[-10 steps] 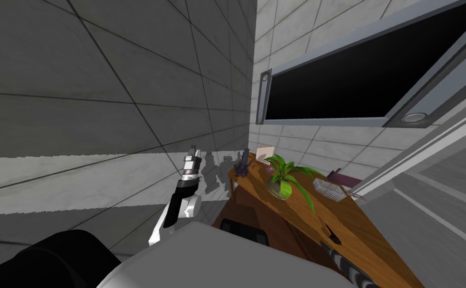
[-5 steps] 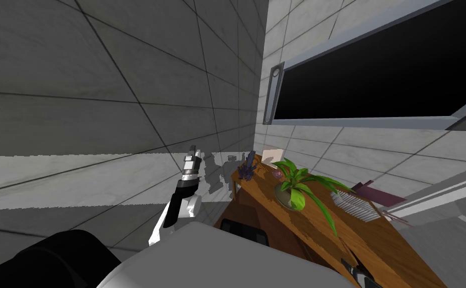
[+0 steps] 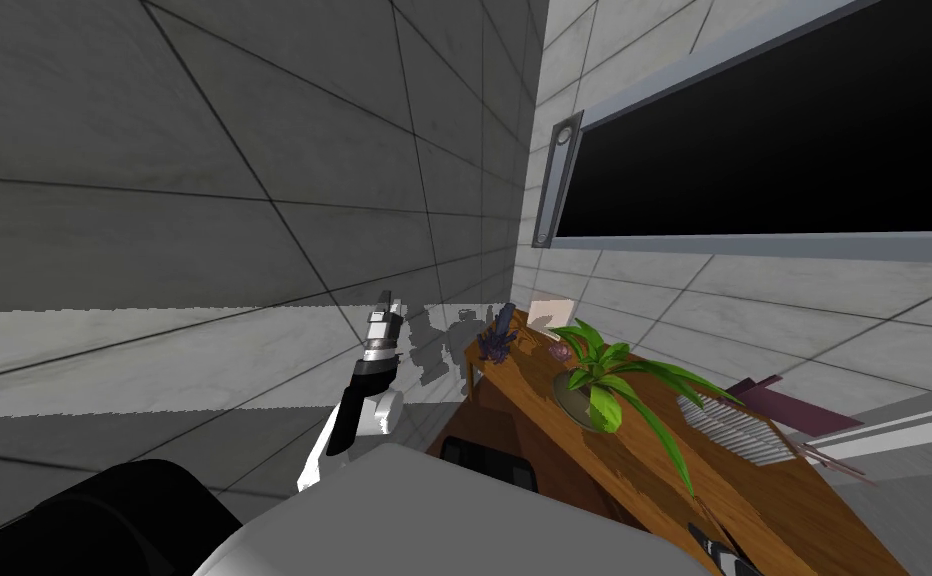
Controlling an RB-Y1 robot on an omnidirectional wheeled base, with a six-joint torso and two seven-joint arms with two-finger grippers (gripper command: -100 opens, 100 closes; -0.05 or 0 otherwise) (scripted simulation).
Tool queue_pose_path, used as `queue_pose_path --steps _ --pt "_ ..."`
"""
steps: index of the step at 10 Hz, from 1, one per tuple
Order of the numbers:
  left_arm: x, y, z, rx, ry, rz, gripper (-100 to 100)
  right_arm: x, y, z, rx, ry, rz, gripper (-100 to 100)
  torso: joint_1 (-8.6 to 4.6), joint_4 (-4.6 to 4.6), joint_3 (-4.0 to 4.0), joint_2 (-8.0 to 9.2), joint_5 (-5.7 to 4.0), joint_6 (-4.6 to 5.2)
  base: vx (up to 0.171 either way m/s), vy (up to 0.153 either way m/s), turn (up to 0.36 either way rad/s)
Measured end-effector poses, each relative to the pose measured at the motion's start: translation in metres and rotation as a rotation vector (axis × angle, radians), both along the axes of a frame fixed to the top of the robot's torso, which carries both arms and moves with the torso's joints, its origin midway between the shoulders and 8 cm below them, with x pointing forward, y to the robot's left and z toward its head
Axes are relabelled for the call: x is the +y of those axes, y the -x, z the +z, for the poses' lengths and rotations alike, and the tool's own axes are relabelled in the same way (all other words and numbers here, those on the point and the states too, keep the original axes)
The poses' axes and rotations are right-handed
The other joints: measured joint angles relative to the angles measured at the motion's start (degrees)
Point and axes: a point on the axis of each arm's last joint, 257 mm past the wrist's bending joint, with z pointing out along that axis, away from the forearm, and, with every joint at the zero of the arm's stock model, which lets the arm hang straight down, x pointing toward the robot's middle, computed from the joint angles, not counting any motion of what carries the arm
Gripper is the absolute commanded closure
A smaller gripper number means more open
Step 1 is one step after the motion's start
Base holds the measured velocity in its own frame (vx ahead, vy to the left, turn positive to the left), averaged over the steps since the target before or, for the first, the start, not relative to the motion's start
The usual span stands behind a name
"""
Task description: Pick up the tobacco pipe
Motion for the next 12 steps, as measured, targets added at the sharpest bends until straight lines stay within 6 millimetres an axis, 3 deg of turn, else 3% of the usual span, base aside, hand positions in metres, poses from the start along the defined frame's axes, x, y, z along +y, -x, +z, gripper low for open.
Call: queue_pose_path --steps 1,2,6,7,8,11,12 --pt "0.0 0.0 0.0 0.0 0.0 0.0 0 0.003 -0.003 -0.005 0.001 0.0 -0.005 -100 -0.05 0.01 0.02 0.03 -0.01 0.0 -0.012 -0.033 0.014" --pt "0.0 0.0 0.0 0.0 0.0 0.0 0 0.003 -0.004 -0.005 0.001 0.001 -0.004 100 0.05 0.0 0.0 0.0 0.01 0.02 -0.002 -0.007 -0.006" --pt "0.0 0.0 0.0 0.0 0.0 0.0 0 0.002 -0.003 -0.005 0.001 0.002 -0.005 100 0.12 -0.03 -0.06 -0.1 -0.03 -0.03 -0.001 -0.001 -0.002" --pt "0.0 0.0 0.0 0.0 0.0 0.0 0 0.002 -0.003 -0.005 0.001 0.002 -0.005 0 0.12 -0.03 -0.07 -0.11 -0.03 -0.02 0.0 0.0 0.0" --pt "0.0 0.0 0.0 0.0 0.0 0.0 0 0.002 -0.003 -0.005 0.001 0.002 -0.005 100 0.12 -0.03 -0.07 -0.11 -0.03 -0.03 0.008 0.02 -0.043" --pt "0.0 0.0 0.0 0.0 0.0 0.0 0 -0.004 0.003 0.005 0.002 0.002 0.006 100 0.36 -0.05 -0.1 -0.17 0.02 0.01 0.021 0.045 -0.041" --pt "0.0 0.0 0.0 0.0 0.0 0.0 0 -0.004 0.003 0.005 0.001 0.001 0.006 0 0.26 -0.04 -0.09 -0.15 0.0 -0.02 0.001 0.005 0.001"
